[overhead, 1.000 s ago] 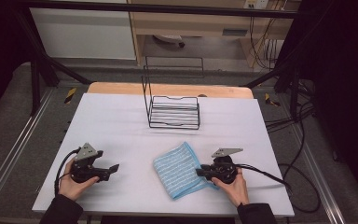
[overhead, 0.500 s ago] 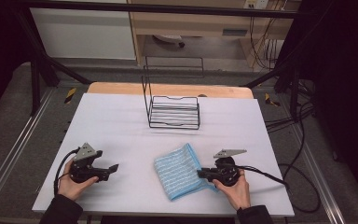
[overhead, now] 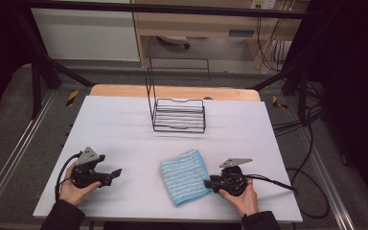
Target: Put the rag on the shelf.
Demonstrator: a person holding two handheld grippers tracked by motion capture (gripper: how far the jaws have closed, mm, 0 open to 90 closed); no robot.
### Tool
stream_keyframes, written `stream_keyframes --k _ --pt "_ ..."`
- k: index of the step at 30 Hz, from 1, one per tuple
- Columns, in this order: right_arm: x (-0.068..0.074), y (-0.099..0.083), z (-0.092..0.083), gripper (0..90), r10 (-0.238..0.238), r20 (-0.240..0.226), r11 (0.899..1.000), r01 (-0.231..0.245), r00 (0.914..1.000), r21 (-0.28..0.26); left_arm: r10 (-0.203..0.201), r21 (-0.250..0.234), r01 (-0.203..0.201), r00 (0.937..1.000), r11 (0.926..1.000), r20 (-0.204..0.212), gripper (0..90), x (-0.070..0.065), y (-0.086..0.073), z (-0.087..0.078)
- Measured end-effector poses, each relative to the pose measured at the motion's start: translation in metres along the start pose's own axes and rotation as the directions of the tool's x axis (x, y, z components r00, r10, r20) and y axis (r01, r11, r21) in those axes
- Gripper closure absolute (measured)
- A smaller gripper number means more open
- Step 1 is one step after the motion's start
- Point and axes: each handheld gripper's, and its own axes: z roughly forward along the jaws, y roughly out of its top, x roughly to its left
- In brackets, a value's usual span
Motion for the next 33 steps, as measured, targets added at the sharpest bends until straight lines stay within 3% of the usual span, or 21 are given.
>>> stream_keyframes --k 7,13,19,26,30,33 --pt "0.003 -0.004 0.000 63.6 0.010 -0.033 1.000 -0.009 0.9994 0.020 0.010 0.007 -0.010 0.9999 0.9999 -0.001 11.1 0.000 0.000 0.000" --pt "0.003 -0.003 0.003 77.1 0.036 -0.062 0.999 -0.034 0.9974 0.035 0.010 0.007 -0.010 0.9999 0.9999 -0.002 11.1 0.000 0.000 0.001" --pt "0.002 0.001 -0.003 81.0 0.050 -0.068 0.999 -0.048 0.9964 0.025 0.007 0.001 -0.007 1.0000 1.0000 -0.002 11.1 0.000 0.000 0.000" --pt "0.000 0.000 -0.016 81.6 0.073 -0.031 0.997 -0.073 0.9968 0.003 0.013 0.006 -0.013 0.9999 0.9999 -0.001 11.1 -0.001 0.000 0.000" --pt "0.001 -0.003 -0.005 78.1 0.057 -0.046 0.998 -0.056 0.9973 0.020 0.007 0.004 -0.007 1.0000 1.0000 0.001 11.1 -0.004 0.001 0.001" --pt "0.000 -0.002 -0.002 70.8 0.039 -0.047 0.999 -0.039 0.9981 -0.002 -0.018 -0.012 0.018 0.9997 0.9998 0.018 11.3 -0.018 0.009 0.003"
